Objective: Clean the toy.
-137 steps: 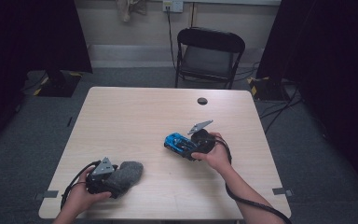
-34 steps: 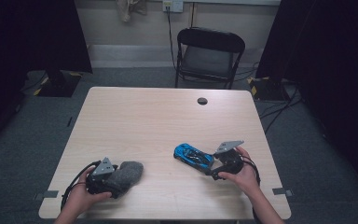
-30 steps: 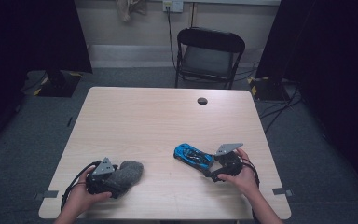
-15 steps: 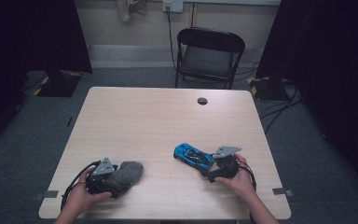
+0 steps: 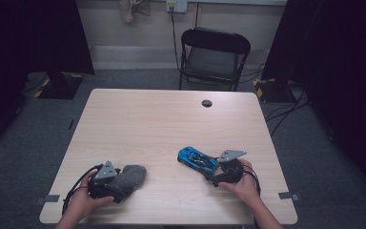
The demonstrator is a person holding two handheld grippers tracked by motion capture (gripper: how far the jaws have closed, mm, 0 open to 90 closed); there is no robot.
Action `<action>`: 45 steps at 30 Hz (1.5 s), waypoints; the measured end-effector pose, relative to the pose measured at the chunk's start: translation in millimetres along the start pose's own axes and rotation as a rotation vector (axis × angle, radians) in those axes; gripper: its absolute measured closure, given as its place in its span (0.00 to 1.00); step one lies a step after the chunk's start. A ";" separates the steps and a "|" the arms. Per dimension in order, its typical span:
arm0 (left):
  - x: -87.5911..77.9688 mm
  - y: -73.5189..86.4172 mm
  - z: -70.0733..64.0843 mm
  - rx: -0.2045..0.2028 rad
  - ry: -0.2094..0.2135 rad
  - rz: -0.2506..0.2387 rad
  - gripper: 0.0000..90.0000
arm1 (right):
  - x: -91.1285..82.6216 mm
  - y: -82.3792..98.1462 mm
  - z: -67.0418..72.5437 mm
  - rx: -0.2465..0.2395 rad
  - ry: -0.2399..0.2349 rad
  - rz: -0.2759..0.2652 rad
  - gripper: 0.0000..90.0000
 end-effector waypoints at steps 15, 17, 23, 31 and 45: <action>-4.0 -2.2 -4.2 -0.025 0.027 0.032 0.23 | -0.8 -1.1 -0.3 0.004 0.008 -0.016 0.27; -4.0 -2.5 -6.9 -0.029 0.050 0.040 0.23 | -0.8 -1.1 -0.3 0.004 0.007 -0.016 0.27; -8.2 -12.2 -11.5 -0.036 0.056 0.030 0.19 | -0.8 -1.1 -0.2 0.004 0.008 -0.016 0.27; -6.4 -22.2 -16.6 -0.041 0.062 0.028 0.22 | -0.8 -1.1 -0.2 0.003 0.008 -0.016 0.27; -3.5 -24.1 -16.9 -0.074 0.067 0.088 0.74 | -0.9 -1.1 -0.2 0.004 0.007 -0.016 0.27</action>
Point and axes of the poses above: each handheld gripper's, and its own axes: x roughly forward along the jaws, y roughly out of its underside, z roughly to its left, the point moved 7 cm from there along x, roughly forward along the jaws, and after that the axes turned 11 degrees about -x, right-handed, at the moved point
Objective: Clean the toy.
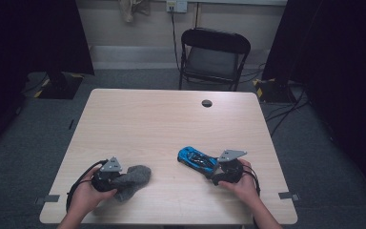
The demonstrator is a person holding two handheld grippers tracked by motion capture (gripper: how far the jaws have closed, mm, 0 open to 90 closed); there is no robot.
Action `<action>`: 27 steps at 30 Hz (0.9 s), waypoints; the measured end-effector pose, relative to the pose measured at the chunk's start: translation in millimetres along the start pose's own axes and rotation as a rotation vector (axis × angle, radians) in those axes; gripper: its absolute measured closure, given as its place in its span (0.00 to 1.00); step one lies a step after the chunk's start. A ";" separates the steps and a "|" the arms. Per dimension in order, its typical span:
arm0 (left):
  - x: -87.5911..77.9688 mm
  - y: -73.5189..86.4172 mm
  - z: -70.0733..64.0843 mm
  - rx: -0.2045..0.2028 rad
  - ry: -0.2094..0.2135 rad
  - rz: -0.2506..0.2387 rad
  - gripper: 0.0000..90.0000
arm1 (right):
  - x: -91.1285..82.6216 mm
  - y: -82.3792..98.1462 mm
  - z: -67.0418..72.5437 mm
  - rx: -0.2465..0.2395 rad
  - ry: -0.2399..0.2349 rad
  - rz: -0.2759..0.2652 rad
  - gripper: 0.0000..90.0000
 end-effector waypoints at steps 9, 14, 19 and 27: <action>10.2 -63.7 -33.0 -0.044 0.118 -0.170 0.77 | -0.1 0.0 0.0 -0.001 0.000 0.000 0.27; 44.7 -101.2 -63.7 0.014 0.168 -0.164 0.76 | 0.0 0.1 -0.1 -0.002 0.000 -0.001 0.27; 85.5 -130.8 -96.6 0.078 0.195 -0.128 0.76 | -0.1 0.1 -0.1 -0.002 0.000 -0.001 0.27; 124.8 -156.8 -124.2 0.102 0.217 -0.104 0.76 | 0.0 0.1 -0.1 -0.003 0.000 -0.001 0.27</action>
Point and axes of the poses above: each handheld gripper's, and its own axes: x roughly forward along the jaws, y roughly out of its underside, z roughly to its left, the point moved 7 cm from there along x, roughly forward along the jaws, and after that the axes turned 11 degrees about -x, right-handed, at the moved point
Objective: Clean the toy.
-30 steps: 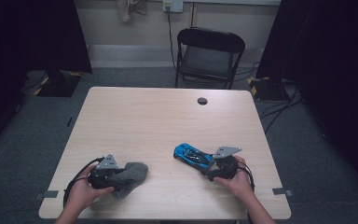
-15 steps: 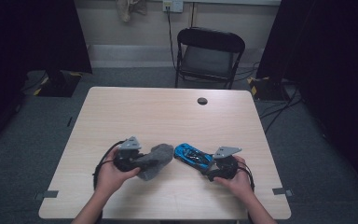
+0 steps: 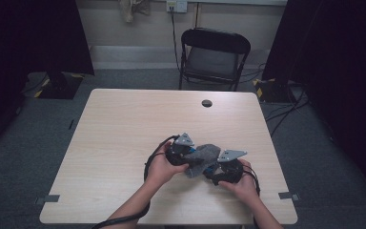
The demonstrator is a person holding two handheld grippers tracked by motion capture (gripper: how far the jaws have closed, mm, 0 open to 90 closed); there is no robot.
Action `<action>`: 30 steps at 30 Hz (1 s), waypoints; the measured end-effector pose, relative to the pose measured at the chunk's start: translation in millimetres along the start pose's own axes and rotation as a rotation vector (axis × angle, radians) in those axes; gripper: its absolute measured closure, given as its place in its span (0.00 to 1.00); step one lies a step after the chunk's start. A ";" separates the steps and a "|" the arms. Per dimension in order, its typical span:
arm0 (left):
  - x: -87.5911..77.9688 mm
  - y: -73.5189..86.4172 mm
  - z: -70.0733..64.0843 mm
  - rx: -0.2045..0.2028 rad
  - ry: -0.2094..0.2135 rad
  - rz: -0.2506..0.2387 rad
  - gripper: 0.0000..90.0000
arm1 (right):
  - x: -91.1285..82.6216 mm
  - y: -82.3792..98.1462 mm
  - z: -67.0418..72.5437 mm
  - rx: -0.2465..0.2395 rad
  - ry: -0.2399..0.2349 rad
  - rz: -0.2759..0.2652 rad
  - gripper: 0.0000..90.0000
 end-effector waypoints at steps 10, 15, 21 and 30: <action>29.2 3.8 -3.6 0.064 -0.043 0.056 0.75 | 0.0 0.0 0.0 0.000 0.000 0.000 0.27; 26.0 3.6 -0.8 0.073 -0.060 0.060 0.75 | -0.1 0.0 0.1 0.001 0.000 0.000 0.27; 18.4 1.8 12.0 0.056 -0.093 0.039 0.75 | -0.1 0.0 0.1 -0.001 0.000 0.000 0.27; 6.6 2.5 36.5 0.027 -0.137 0.044 0.75 | -0.1 0.0 0.1 -0.001 0.000 -0.001 0.27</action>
Point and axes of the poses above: each handheld gripper's, and its own axes: x roughly forward along the jaws, y roughly out of its underside, z roughly to its left, the point moved 7 cm from there along x, roughly forward along the jaws, and after that the axes turned 11 degrees about -x, right-handed, at the moved point
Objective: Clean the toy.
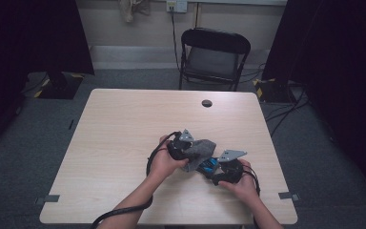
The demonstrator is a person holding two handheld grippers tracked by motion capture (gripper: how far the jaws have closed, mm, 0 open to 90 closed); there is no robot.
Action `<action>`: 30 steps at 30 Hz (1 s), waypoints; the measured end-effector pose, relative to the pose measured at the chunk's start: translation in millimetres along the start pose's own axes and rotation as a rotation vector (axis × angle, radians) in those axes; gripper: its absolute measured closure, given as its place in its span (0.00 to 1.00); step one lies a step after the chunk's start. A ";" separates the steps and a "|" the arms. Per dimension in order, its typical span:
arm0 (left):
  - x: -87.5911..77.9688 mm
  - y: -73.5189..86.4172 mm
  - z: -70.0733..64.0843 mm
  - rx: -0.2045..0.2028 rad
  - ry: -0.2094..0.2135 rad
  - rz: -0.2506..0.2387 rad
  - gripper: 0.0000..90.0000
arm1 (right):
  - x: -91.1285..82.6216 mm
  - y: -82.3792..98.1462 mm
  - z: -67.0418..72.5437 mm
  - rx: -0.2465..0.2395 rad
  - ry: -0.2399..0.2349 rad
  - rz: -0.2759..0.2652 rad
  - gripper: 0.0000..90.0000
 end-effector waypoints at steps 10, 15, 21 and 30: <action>-3.9 7.5 24.2 -0.054 -0.031 0.010 0.75 | 0.0 0.0 0.0 0.000 -0.001 -0.001 0.27; -4.5 8.2 34.7 -0.072 -0.051 0.012 0.75 | 0.0 0.0 0.1 0.000 -0.001 -0.001 0.27; -6.1 10.3 45.1 -0.095 -0.070 0.011 0.75 | 0.0 0.0 0.1 0.000 -0.001 -0.001 0.27; -15.3 19.8 65.7 -0.157 -0.114 0.021 0.75 | 0.0 0.0 0.0 0.000 -0.002 -0.001 0.27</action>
Point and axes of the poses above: each handheld gripper's, and its own axes: x roughly forward along the jaws, y roughly out of its underside, z roughly to its left, the point moved 7 cm from there along x, roughly forward along the jaws, and after that the axes turned 11 degrees about -x, right-handed, at the moved point
